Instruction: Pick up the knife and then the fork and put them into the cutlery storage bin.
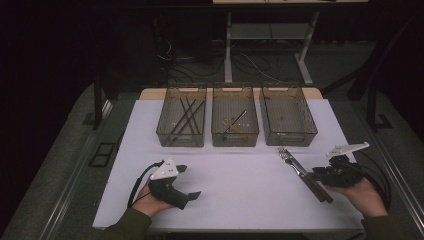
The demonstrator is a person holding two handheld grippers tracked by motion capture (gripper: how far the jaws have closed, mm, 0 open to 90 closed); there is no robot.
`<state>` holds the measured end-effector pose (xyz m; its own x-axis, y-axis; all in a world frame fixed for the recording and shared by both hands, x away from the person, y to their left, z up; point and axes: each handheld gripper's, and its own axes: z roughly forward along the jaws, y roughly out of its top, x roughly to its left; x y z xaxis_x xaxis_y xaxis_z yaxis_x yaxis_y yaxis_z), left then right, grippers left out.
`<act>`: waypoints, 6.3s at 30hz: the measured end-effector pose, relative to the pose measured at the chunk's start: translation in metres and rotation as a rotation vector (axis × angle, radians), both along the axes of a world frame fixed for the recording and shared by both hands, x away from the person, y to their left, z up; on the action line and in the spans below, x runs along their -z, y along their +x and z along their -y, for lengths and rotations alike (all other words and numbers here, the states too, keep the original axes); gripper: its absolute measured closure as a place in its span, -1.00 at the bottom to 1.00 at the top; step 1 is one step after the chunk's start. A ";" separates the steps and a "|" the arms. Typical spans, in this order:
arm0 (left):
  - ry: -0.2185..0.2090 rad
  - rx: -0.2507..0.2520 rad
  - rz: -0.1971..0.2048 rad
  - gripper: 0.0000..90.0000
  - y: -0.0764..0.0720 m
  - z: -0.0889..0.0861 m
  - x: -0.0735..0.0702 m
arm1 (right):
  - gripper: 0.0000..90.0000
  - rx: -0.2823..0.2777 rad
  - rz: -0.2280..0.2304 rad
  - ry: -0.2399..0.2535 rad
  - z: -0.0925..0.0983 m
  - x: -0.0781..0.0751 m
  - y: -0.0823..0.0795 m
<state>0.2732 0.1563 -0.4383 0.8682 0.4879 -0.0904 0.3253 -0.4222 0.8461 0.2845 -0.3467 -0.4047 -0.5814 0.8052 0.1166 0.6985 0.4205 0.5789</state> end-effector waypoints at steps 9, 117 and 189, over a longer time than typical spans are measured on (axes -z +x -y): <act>0.001 0.005 -0.001 -1.00 0.000 0.000 0.000 | 0.53 0.001 -0.041 -0.044 -0.002 0.012 0.014; -0.028 0.000 -0.012 -1.00 0.001 -0.002 0.000 | 0.71 0.202 0.371 0.301 0.009 -0.058 0.083; -0.030 0.000 -0.021 -1.00 0.000 -0.004 0.001 | -0.35 0.078 0.181 0.097 -0.020 -0.023 0.045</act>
<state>0.2727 0.1599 -0.4389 0.8658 0.4849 -0.1235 0.3435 -0.3965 0.8513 0.3297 -0.3266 -0.3814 -0.5359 0.8389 0.0949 0.6079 0.3054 0.7329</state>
